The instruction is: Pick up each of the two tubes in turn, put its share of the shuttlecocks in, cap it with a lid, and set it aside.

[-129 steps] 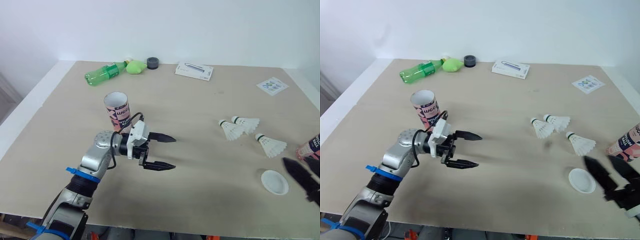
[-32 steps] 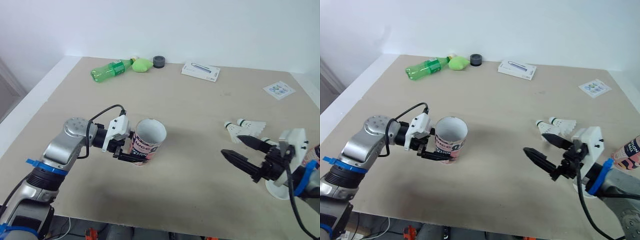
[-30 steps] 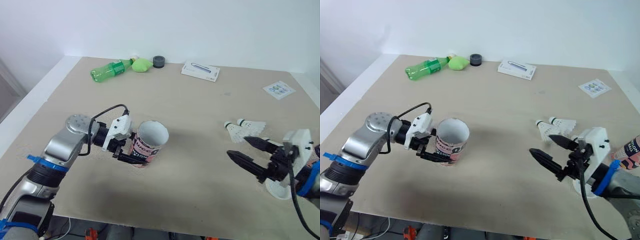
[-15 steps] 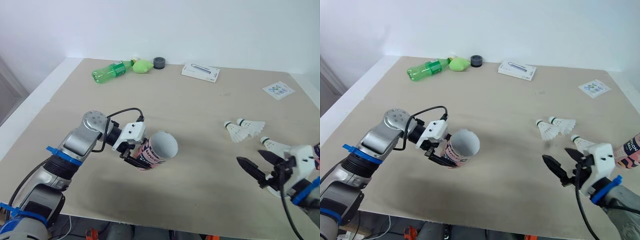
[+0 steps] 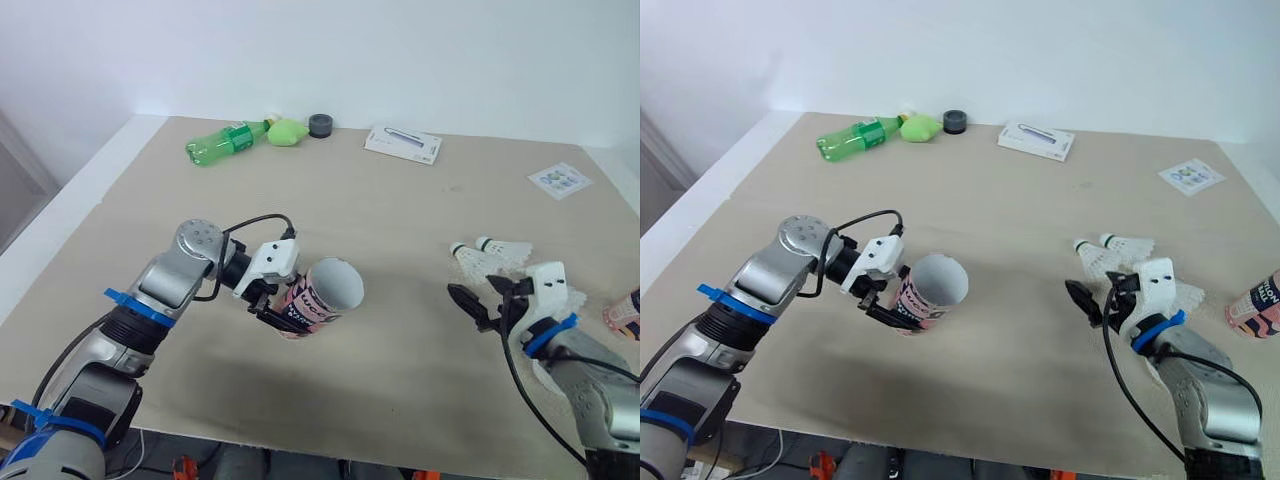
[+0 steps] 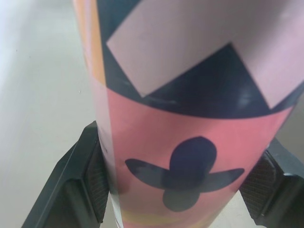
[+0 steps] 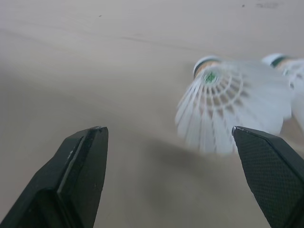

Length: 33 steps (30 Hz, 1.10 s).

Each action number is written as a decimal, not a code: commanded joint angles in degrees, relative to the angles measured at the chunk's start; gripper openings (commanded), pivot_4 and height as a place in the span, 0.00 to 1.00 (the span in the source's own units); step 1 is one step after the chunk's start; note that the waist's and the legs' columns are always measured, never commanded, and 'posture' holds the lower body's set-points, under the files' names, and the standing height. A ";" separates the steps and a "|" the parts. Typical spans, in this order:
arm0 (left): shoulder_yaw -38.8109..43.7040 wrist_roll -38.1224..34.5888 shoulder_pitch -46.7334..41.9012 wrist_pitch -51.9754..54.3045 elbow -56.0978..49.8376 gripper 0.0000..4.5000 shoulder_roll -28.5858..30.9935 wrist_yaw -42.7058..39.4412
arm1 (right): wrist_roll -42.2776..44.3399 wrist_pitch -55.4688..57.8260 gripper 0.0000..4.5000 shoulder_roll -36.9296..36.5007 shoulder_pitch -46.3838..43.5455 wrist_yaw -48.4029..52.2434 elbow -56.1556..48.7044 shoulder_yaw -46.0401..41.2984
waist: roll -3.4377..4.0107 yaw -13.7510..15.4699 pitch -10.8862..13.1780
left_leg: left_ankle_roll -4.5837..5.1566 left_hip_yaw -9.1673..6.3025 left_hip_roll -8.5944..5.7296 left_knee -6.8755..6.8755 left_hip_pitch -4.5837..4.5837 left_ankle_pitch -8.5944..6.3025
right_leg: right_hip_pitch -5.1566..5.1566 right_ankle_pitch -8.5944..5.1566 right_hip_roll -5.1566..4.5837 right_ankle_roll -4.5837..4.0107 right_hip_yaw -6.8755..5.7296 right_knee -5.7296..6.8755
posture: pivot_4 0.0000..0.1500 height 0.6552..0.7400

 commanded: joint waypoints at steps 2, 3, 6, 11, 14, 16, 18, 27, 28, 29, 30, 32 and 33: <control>-1.70 0.69 -1.20 1.32 0.23 0.68 0.22 -1.48 | -2.01 -3.25 1.00 0.32 -3.40 0.70 3.67 0.78 | 0.01 -0.01 0.00 | 0.00 0.00 -0.01 -0.08 -0.01 0.00 | -0.03 -0.01 0.00 -0.06 0.00 0.00 | 1.00 0.87; -1.91 1.08 -1.46 1.26 0.53 0.68 0.37 -1.70 | -2.16 -3.39 1.00 0.49 -3.92 0.93 4.28 1.06 | 0.00 -0.02 0.00 | -0.01 0.00 -0.01 -0.09 -0.01 -0.01 | -0.04 -0.02 0.00 -0.09 0.00 0.00 | 1.00 0.87; -2.46 2.05 -2.34 0.89 1.48 0.68 0.47 -1.93 | -2.92 -4.23 1.00 1.15 -5.48 1.15 6.06 1.92 | 0.01 -0.11 0.00 | -0.02 0.00 0.00 -0.13 -0.01 -0.02 | -0.05 -0.03 0.02 -0.15 -0.01 0.01 | 1.00 0.87; -2.71 2.36 -4.50 1.05 3.34 0.68 -0.87 -1.85 | -4.43 -5.41 0.91 2.20 -7.95 0.59 8.99 3.41 | 0.02 -0.11 0.00 | -0.01 -0.02 0.03 -0.11 0.02 -0.02 | -0.05 -0.04 0.06 -0.12 -0.02 0.05 | 1.00 0.87; -3.44 2.63 -5.11 1.35 3.38 0.68 -0.87 -2.56 | -4.71 -6.57 0.67 2.76 -8.87 0.67 10.16 3.85 | 0.02 -0.11 0.00 | -0.01 -0.02 0.03 -0.06 0.02 -0.01 | -0.04 -0.03 0.05 -0.07 -0.02 0.06 | 1.00 0.87; -4.09 3.42 -5.14 0.84 3.63 0.68 -0.54 -2.84 | -4.47 -6.94 0.41 3.26 -9.16 0.59 10.44 3.75 | 0.02 -0.10 0.00 | -0.01 -0.01 0.03 -0.04 0.02 -0.02 | -0.04 -0.02 0.05 -0.06 -0.01 0.06 | 1.00 0.87; -4.43 4.19 -5.14 0.36 4.06 0.68 -0.45 -2.57 | -4.26 -6.92 0.26 3.62 -8.94 0.81 9.90 3.86 | 0.03 -0.13 0.00 | -0.01 -0.01 0.03 -0.05 0.02 -0.02 | -0.04 -0.02 0.06 -0.06 -0.01 0.06 | 1.00 0.87; -4.84 5.59 -5.67 -0.16 5.55 0.68 -1.43 -1.31 | 1.30 -3.86 0.02 1.04 -4.29 6.18 -4.75 2.24 | 0.07 -0.08 0.00 | -0.01 -0.02 0.04 -0.03 0.04 -0.01 | -0.03 -0.02 0.07 -0.05 0.00 0.10 | 1.00 0.87; -4.92 5.76 -5.73 -0.15 5.68 0.68 -1.67 -1.13 | 2.40 -2.95 0.02 -0.63 -3.70 7.29 -7.49 1.28 | 0.08 -0.05 0.00 | 0.00 -0.02 0.03 0.01 0.03 -0.01 | -0.02 -0.01 0.05 0.00 0.00 0.10 | 1.00 0.87; -4.98 5.91 -5.80 -0.14 5.82 0.68 -1.89 -1.07 | 3.69 -2.00 0.02 -2.47 -3.12 8.54 -10.27 0.17 | 0.10 -0.03 0.01 | 0.00 -0.02 0.03 0.05 0.03 0.00 | -0.01 0.00 0.05 0.05 0.01 0.10 | 1.00 0.87; -4.98 6.03 -5.91 -0.20 6.06 0.68 -2.06 -1.11 | 5.11 -0.96 0.02 -4.01 -2.66 9.58 -12.37 -0.78 | 0.11 0.01 0.00 | 0.01 -0.02 0.02 0.08 0.02 0.01 | 0.00 0.00 0.04 0.08 0.01 0.10 | 1.00 0.87; -5.01 6.18 -6.14 -0.04 6.45 0.68 -2.47 -1.29 | 9.03 1.34 0.02 -8.29 -0.39 13.26 -17.92 -3.72 | 0.11 0.11 0.00 | 0.01 -0.02 0.02 0.14 0.02 0.01 | 0.05 0.00 0.03 0.09 0.01 0.08 | 1.00 0.87; -5.11 6.27 -6.28 0.11 6.72 0.68 -2.66 -1.41 | 11.39 2.72 0.02 -10.66 1.22 15.46 -20.92 -5.74 | 0.10 0.12 0.00 | 0.02 -0.03 0.02 0.15 0.03 0.01 | 0.06 -0.02 0.03 0.05 0.01 0.08 | 1.00 0.87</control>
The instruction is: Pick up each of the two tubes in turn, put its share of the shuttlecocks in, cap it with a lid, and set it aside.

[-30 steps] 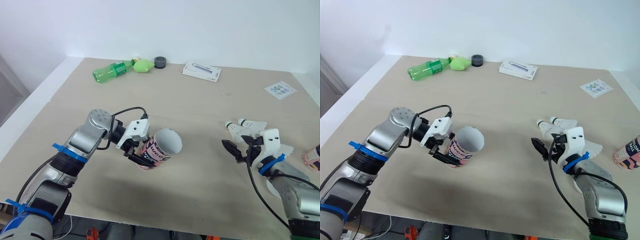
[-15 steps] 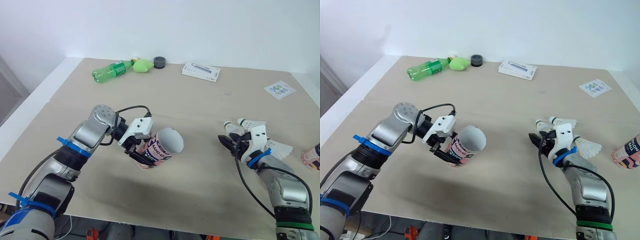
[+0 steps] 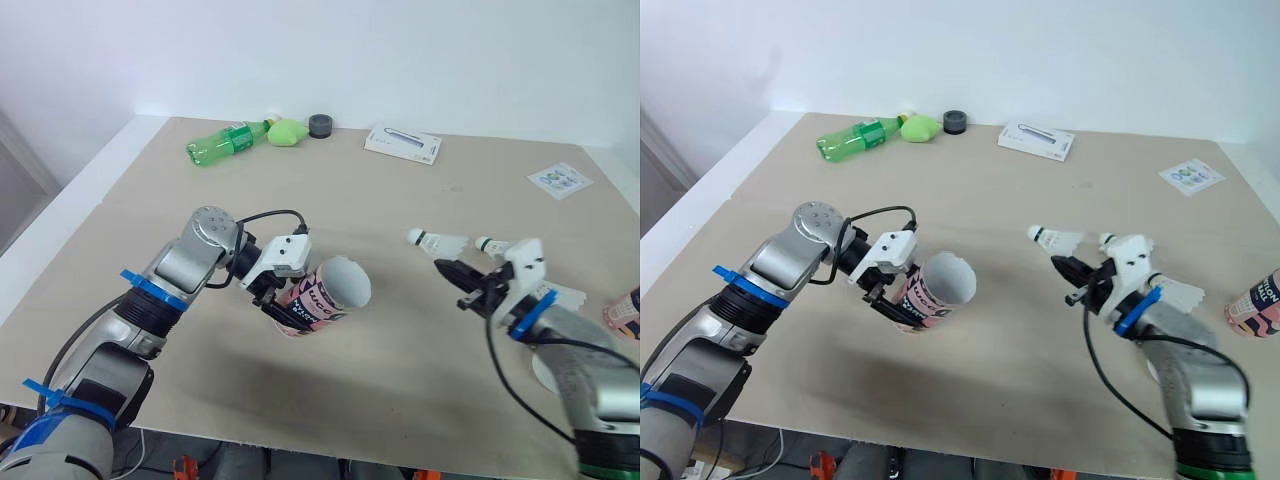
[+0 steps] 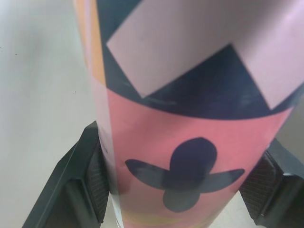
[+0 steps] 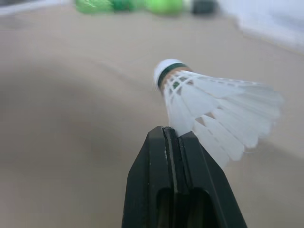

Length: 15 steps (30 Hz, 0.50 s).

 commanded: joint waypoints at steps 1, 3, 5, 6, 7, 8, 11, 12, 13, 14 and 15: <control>-1.96 2.69 -0.39 -0.07 1.71 0.68 -0.58 1.50 | 7.94 3.69 0.02 -6.80 4.14 7.34 -11.31 -7.55 | -0.01 0.10 0.00 | 0.01 -0.01 0.00 0.00 0.00 0.01 | 0.01 0.00 0.00 0.00 0.00 0.00 | 1.00 0.87; -2.51 3.14 -0.83 -0.22 2.53 0.68 -0.64 0.93 | 10.52 5.10 0.02 -11.46 7.20 11.69 -15.56 -11.30 | -0.02 0.03 -0.01 | 0.01 -0.02 0.01 -0.01 0.01 0.01 | 0.03 -0.01 0.00 -0.01 -0.01 -0.01 | 1.00 0.87; -2.99 3.58 -1.55 -0.52 3.76 0.68 -0.92 0.51 | 10.79 6.00 0.02 -15.72 8.36 14.21 -18.24 -12.97 | 0.01 -0.05 -0.02 | 0.01 -0.01 0.01 0.00 0.04 0.01 | 0.04 -0.03 0.00 -0.05 0.00 -0.02 | 1.00 0.87; -3.20 3.71 -2.12 -0.40 4.31 0.68 -1.22 0.48 | 10.86 6.25 0.02 -17.64 8.38 15.27 -19.40 -13.25 | 0.00 -0.10 -0.02 | 0.03 0.01 0.00 0.05 0.04 0.02 | 0.05 -0.05 -0.02 -0.13 0.01 -0.02 | 1.00 0.87; -3.34 3.76 -2.68 -0.31 4.87 0.68 -1.51 0.41 | 10.93 6.35 0.02 -19.25 7.93 15.98 -20.37 -13.09 | -0.02 -0.10 -0.01 | 0.07 0.03 0.01 0.04 0.07 0.04 | 0.05 -0.03 -0.02 -0.15 0.03 -0.03 | 1.00 0.87; -3.42 3.72 -3.18 -0.15 5.25 0.68 -1.77 0.24 | 11.12 6.45 0.02 -20.35 7.27 16.30 -20.98 -12.75 | -0.02 -0.10 -0.01 | 0.11 0.03 0.01 0.08 0.08 0.07 | 0.06 0.00 -0.02 -0.16 0.03 -0.03 | 1.00 0.87; -3.61 3.64 -4.25 0.17 5.98 0.68 -2.44 -0.33 | 11.77 6.59 0.02 -22.73 3.73 16.18 -21.72 -10.27 | -0.07 -0.10 0.01 | 0.19 0.03 0.00 0.09 0.06 0.15 | 0.06 0.01 -0.04 -0.16 0.02 -0.03 | 1.00 0.87; -3.71 3.64 -4.58 0.29 6.10 0.68 -2.74 -0.50 | 11.36 6.40 0.02 -23.77 1.80 16.17 -21.81 -8.52 | -0.06 -0.08 0.01 | 0.18 0.07 -0.02 0.11 0.06 0.17 | 0.05 0.02 -0.08 -0.16 0.04 -0.03 | 1.00 0.87; -3.76 3.61 -4.90 0.50 6.26 0.68 -3.03 -0.68 | 10.78 5.98 0.02 -24.59 -0.03 16.32 -21.81 -6.70 | -0.07 -0.14 0.02 | 0.18 0.09 -0.02 0.12 0.04 0.17 | 0.04 0.03 -0.10 -0.16 0.05 -0.04 | 1.00 0.87; -3.79 3.61 -5.10 0.72 6.29 0.68 -3.27 -0.79 | 10.35 5.94 0.02 -25.20 -1.83 16.39 -21.60 -4.88 | -0.06 -0.12 0.01 | 0.19 0.09 -0.03 0.13 0.04 0.18 | 0.00 0.03 -0.11 -0.16 0.05 -0.05 | 1.00 0.87; -3.77 3.66 -5.20 0.86 6.31 0.68 -3.46 -0.86 | 9.92 5.70 0.02 -25.52 -3.40 16.46 -21.29 -3.20 | -0.09 -0.11 0.02 | 0.19 0.15 -0.03 0.12 -0.01 0.19 | -0.01 0.04 -0.14 -0.17 0.07 -0.07 | 1.00 0.87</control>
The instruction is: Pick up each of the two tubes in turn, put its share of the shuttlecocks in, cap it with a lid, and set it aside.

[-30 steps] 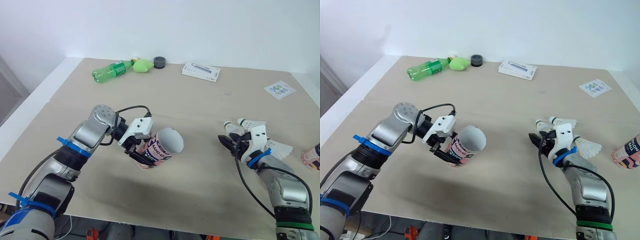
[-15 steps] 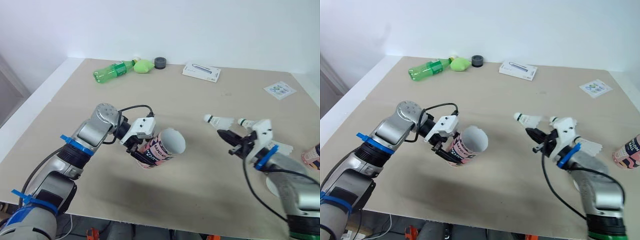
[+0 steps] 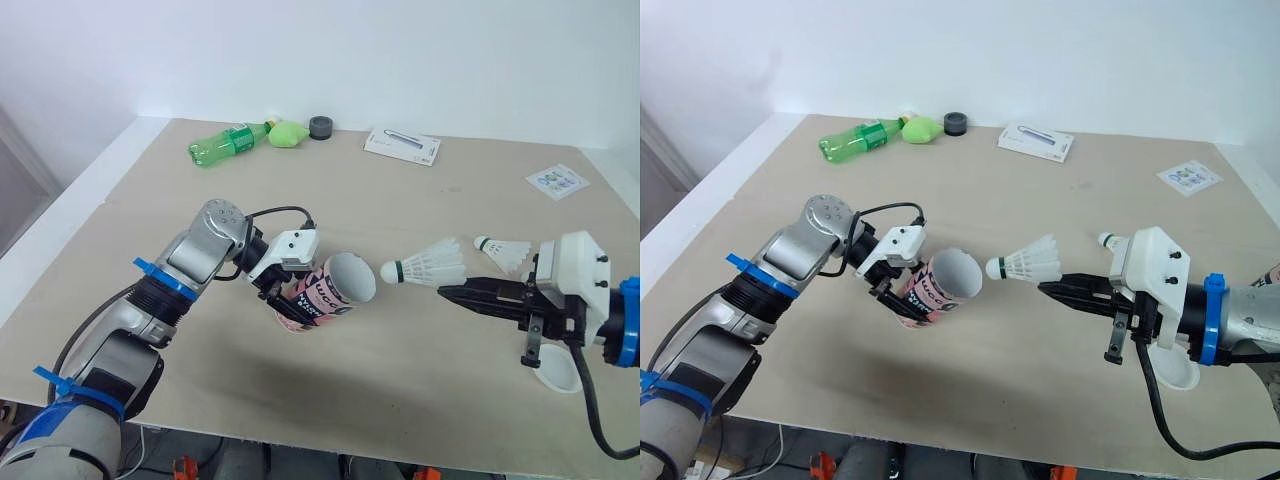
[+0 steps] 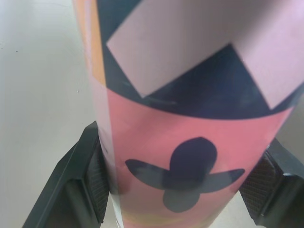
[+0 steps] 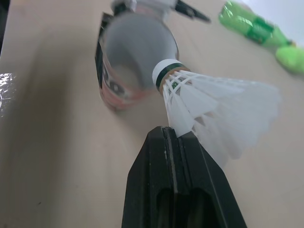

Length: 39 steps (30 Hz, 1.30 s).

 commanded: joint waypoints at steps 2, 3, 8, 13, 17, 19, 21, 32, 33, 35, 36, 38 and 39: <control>-1.69 1.54 -0.51 0.72 0.58 0.68 -1.28 0.37 | -1.27 -1.40 0.02 -1.66 -8.00 0.51 0.28 7.71 | -0.04 0.05 0.01 | 0.00 -0.02 -0.01 -0.03 -0.06 0.00 | -0.05 -0.02 0.00 0.02 -0.02 -0.05 | 1.00 0.87; -1.69 1.54 -0.49 0.88 0.45 0.68 -1.32 0.32 | -1.51 -1.38 0.02 -1.61 -9.41 0.55 0.59 9.10 | -0.04 0.19 0.02 | 0.00 -0.02 -0.01 -0.03 -0.08 0.00 | -0.06 -0.02 0.00 0.02 -0.02 -0.05 | 1.00 0.87; -1.56 1.41 -0.27 1.74 -0.51 0.68 -1.32 0.20 | -4.76 -0.47 0.12 -0.46 -18.32 1.16 2.80 19.10 | -0.03 0.17 0.01 | -0.03 -0.09 -0.06 -0.04 -0.34 -0.02 | -0.15 -0.06 -0.01 0.06 -0.04 -0.06 | 1.00 0.87; -1.37 1.04 0.26 3.16 -2.26 0.68 -1.68 0.58 | -6.60 0.43 0.50 0.00 -20.37 0.47 4.36 20.88 | -0.04 0.29 0.02 | -0.03 -0.15 -0.05 -0.05 -0.36 -0.02 | -0.16 -0.10 -0.01 0.02 -0.13 -0.05 | 1.00 0.87; -1.53 0.88 1.06 4.19 -4.13 0.68 -1.81 0.89 | 2.58 4.94 0.70 1.18 -17.32 0.60 3.40 11.97 | -0.04 0.39 0.02 | -0.04 -0.20 -0.07 -0.07 -0.47 -0.03 | -0.20 -0.01 -0.03 0.12 -0.16 -0.06 | 1.00 0.87; -1.91 1.28 1.43 3.85 -4.48 0.68 -2.24 1.37 | 6.57 7.21 0.70 2.00 -13.50 0.19 2.91 4.03 | -0.04 0.48 0.02 | -0.05 -0.26 -0.09 -0.08 -0.49 -0.04 | -0.19 0.03 -0.03 0.11 -0.23 -0.05 | 1.00 0.87; -2.21 1.83 1.59 3.23 -4.08 0.68 -2.98 2.05 | 9.10 9.81 0.70 3.25 -8.55 -0.64 2.77 -4.59 | -0.04 0.85 0.02 | -0.05 -0.40 -0.12 -0.10 -0.54 -0.04 | -0.14 0.01 -0.03 0.07 -0.36 -0.06 | 1.00 0.87; -2.17 2.05 5.82 3.20 -5.46 0.68 -5.92 5.72 | -1.09 10.99 0.70 18.83 27.76 -4.67 4.74 -32.32 | 0.27 2.17 -0.36 | -0.03 -0.98 -0.69 0.22 -0.69 -0.02 | 0.21 -0.39 -0.23 0.39 -0.53 -0.06 | 1.00 0.87; -2.15 1.99 5.97 3.26 -5.63 0.68 -6.10 5.98 | -0.58 11.23 0.70 19.84 28.72 -5.02 5.98 -33.29 | 0.35 2.11 -0.41 | -0.03 -0.94 -0.74 0.29 -0.67 -0.02 | 0.24 -0.43 -0.30 0.36 -0.48 -0.06 | 1.00 0.87; -2.24 2.02 6.19 3.35 -6.01 0.68 -6.33 6.37 | -2.43 8.94 0.70 21.40 30.43 -5.24 8.05 -33.33 | 0.41 2.10 -0.45 | 0.02 -0.90 -0.91 0.42 -0.67 0.01 | 0.28 -0.41 -0.51 0.45 -0.46 -0.07 | 1.00 0.87; -2.26 2.01 6.30 3.38 -6.08 0.68 -6.47 6.54 | -3.85 8.14 0.70 21.82 30.97 -5.87 9.81 -32.43 | 0.40 2.09 -0.46 | 0.06 -0.90 -0.97 0.44 -0.62 0.03 | 0.26 -0.41 -0.57 0.46 -0.45 -0.10 | 1.00 0.87; -2.30 1.96 6.42 3.46 -6.25 0.68 -6.64 6.82 | -6.06 6.26 0.70 22.33 31.60 -6.51 12.79 -30.68 | 0.44 2.08 -0.47 | 0.10 -0.81 -1.03 0.44 -0.48 0.06 | 0.32 -0.44 -0.72 0.49 -0.45 -0.12 | 1.00 0.87; -2.33 1.94 6.46 3.49 -6.33 0.68 -6.67 6.91 | -6.66 5.77 0.70 22.44 31.75 -6.70 13.83 -30.07 | 0.44 2.07 -0.48 | 0.10 -0.76 -1.06 0.44 -0.46 0.06 | 0.32 -0.43 -0.81 0.48 -0.45 -0.13 | 1.00 0.87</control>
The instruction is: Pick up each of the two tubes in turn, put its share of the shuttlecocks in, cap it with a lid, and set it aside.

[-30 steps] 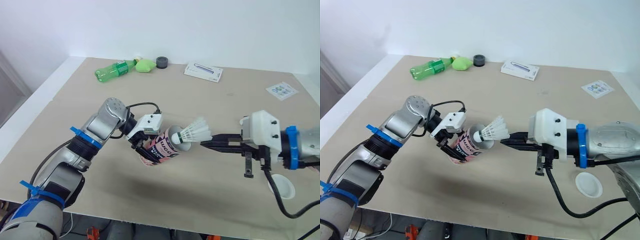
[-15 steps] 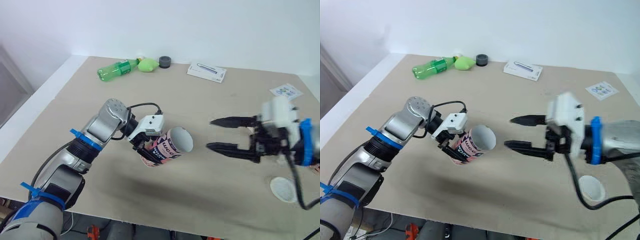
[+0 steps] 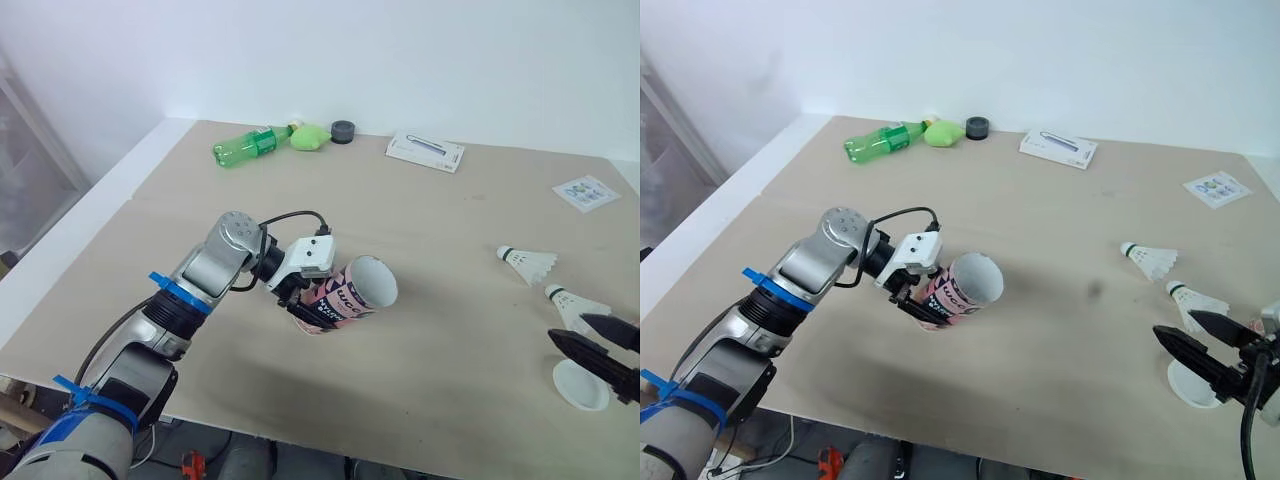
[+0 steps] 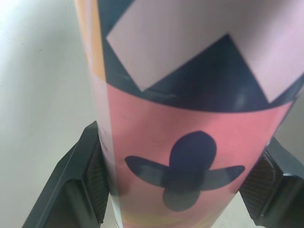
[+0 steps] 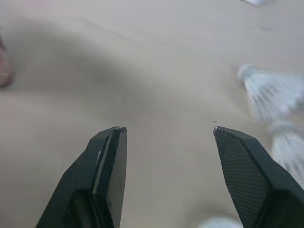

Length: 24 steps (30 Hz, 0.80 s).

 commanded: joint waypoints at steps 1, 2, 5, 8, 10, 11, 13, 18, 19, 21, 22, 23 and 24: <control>-3.37 0.31 1.85 0.32 -0.42 0.68 -1.93 0.34 | -3.72 -4.19 0.70 0.02 -0.38 -1.66 5.14 2.08 | 0.00 -0.03 -0.02 | 0.00 0.03 -0.02 0.00 0.02 0.00 | 0.02 0.00 -0.07 0.00 -0.01 0.00 | 1.00 0.87; -3.38 0.31 1.90 0.38 -0.48 0.68 -1.92 0.38 | -4.04 -4.12 0.70 -0.33 -1.40 -2.17 7.39 3.33 | 0.01 -0.07 -0.03 | 0.00 0.07 -0.02 0.00 0.01 0.00 | 0.03 0.00 -0.11 0.00 -0.01 0.00 | 1.00 0.87; -3.40 0.42 1.93 0.56 -0.54 0.68 -1.79 0.50 | -6.72 -6.51 0.70 -1.82 -5.11 -3.21 14.13 7.27 | 0.04 -0.14 -0.06 | 0.08 0.21 -0.10 -0.02 0.01 0.05 | 0.04 -0.01 -0.26 0.01 0.01 -0.04 | 1.00 0.87; -3.24 0.56 1.95 0.69 -0.73 0.68 -1.61 0.84 | -9.22 -9.43 0.70 -3.16 -8.83 -3.80 21.16 9.99 | 0.09 -0.13 -0.08 | 0.10 0.18 -0.34 -0.05 -0.04 0.06 | 0.04 0.00 -0.38 -0.01 0.03 -0.05 | 1.00 0.87; -2.97 0.43 2.13 1.01 -1.14 0.68 -1.38 0.97 | -10.22 -10.70 0.70 -4.11 -10.83 -3.61 25.11 11.35 | 0.13 -0.12 -0.10 | 0.12 0.05 -0.45 -0.07 -0.17 0.06 | 0.04 -0.02 -0.38 0.00 0.02 -0.04 | 1.00 0.87; -2.89 0.36 2.26 1.15 -1.34 0.68 -1.25 0.94 | -10.36 -11.03 0.70 -4.57 -11.71 -3.33 26.72 11.84 | 0.14 -0.12 -0.10 | 0.15 -0.01 -0.51 -0.10 -0.23 0.04 | 0.05 -0.08 -0.37 0.05 0.00 -0.05 | 1.00 0.87; -2.84 0.33 2.25 1.13 -1.13 0.68 -1.00 0.76 | -10.93 -11.82 0.70 -5.39 -13.69 -3.20 29.37 12.96 | 0.14 -0.13 -0.11 | 0.16 -0.04 -0.64 -0.10 -0.28 0.04 | 0.07 -0.10 -0.46 0.12 0.00 -0.05 | 1.00 0.87; -2.54 0.26 1.98 1.07 -0.51 0.68 -0.50 0.83 | -12.04 -13.63 0.70 -6.49 -18.01 -3.32 33.47 15.30 | 0.13 -0.29 -0.09 | 0.18 -0.12 -0.68 -0.11 -0.26 0.05 | 0.36 -0.10 -0.47 0.16 -0.07 -0.04 | 1.00 0.87; -2.43 0.15 2.02 1.28 -0.71 0.68 -0.39 0.92 | -12.21 -13.76 0.70 -6.71 -19.12 -3.38 34.41 16.00 | 0.14 -0.29 -0.09 | 0.19 -0.11 -0.67 -0.11 -0.23 0.06 | 0.38 -0.12 -0.47 0.19 -0.07 -0.04 | 1.00 0.87; -2.33 -0.03 2.15 1.57 -1.16 0.68 -0.18 1.05 | -12.86 -14.45 0.70 -6.98 -21.04 -3.59 36.47 17.45 | 0.13 -0.42 -0.08 | 0.21 -0.14 -0.67 -0.11 -0.21 0.07 | 0.41 -0.12 -0.48 0.19 -0.10 -0.04 | 1.00 0.87; -2.31 -0.07 2.20 1.68 -1.33 0.68 -0.12 1.15 | -13.23 -14.79 0.70 -7.07 -21.83 -3.64 37.41 18.04 | 0.14 -0.42 -0.08 | 0.21 -0.13 -0.67 -0.11 -0.21 0.07 | 0.42 -0.12 -0.47 0.19 -0.09 -0.05 | 1.00 0.87; -2.29 -0.14 2.29 1.91 -1.63 0.68 -0.04 1.23 | -13.30 -14.92 0.70 -7.14 -22.67 -3.71 38.44 18.42 | 0.13 -0.42 -0.08 | 0.23 -0.14 -0.69 -0.11 -0.20 0.08 | 0.43 -0.12 -0.49 0.19 -0.09 -0.05 | 1.00 0.87; -2.26 -0.23 2.37 2.15 -1.95 0.68 0.07 1.25 | -13.49 -15.12 0.70 -7.24 -23.39 -3.78 39.32 18.81 | 0.15 -0.39 -0.09 | 0.23 -0.15 -0.68 -0.11 -0.20 0.08 | 0.44 -0.12 -0.49 0.19 -0.11 -0.05 | 1.00 0.87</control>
